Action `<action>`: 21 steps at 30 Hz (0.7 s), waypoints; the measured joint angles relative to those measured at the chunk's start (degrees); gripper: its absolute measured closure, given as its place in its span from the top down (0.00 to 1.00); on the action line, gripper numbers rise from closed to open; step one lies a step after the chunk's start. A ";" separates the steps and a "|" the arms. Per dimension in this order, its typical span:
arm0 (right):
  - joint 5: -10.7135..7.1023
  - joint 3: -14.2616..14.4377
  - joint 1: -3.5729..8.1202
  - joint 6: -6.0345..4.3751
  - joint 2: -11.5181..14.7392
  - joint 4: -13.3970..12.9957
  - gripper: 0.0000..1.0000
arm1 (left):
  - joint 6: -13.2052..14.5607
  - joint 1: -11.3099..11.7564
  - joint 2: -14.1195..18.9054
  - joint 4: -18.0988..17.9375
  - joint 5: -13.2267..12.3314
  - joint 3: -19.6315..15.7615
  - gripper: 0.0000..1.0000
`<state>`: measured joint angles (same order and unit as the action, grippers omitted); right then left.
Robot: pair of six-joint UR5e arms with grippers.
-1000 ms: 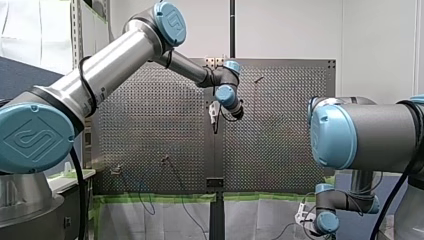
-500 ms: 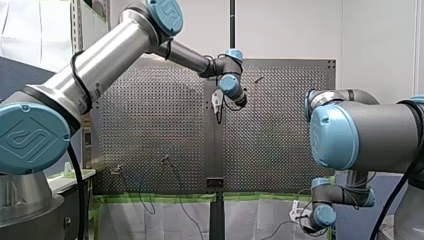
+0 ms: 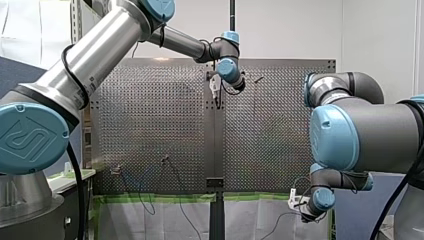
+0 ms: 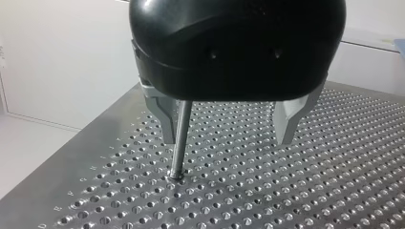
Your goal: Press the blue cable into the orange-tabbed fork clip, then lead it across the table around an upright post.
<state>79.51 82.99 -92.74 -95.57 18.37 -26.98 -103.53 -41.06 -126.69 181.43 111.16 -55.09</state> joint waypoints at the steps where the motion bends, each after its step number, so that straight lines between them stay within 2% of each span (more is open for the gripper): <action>1: 0.03 -0.06 0.01 0.01 0.53 0.02 0.00 | 0.00 0.00 0.03 0.02 -0.01 0.00 1.00; 8: 0.46 -0.80 0.04 0.07 4.77 0.04 0.00 | -0.01 -0.07 0.10 1.18 -0.10 0.00 1.00; 14: 0.87 -1.37 0.02 0.17 8.00 0.06 0.00 | -0.01 0.04 0.41 4.47 -0.21 0.00 1.00; 21: 0.70 -1.70 -0.03 0.21 8.30 0.08 0.00 | -0.04 -0.74 1.94 7.13 1.49 0.00 1.00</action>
<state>80.21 81.30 -92.77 -95.36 26.67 -26.90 -103.57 -41.80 -124.75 188.56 112.65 -55.09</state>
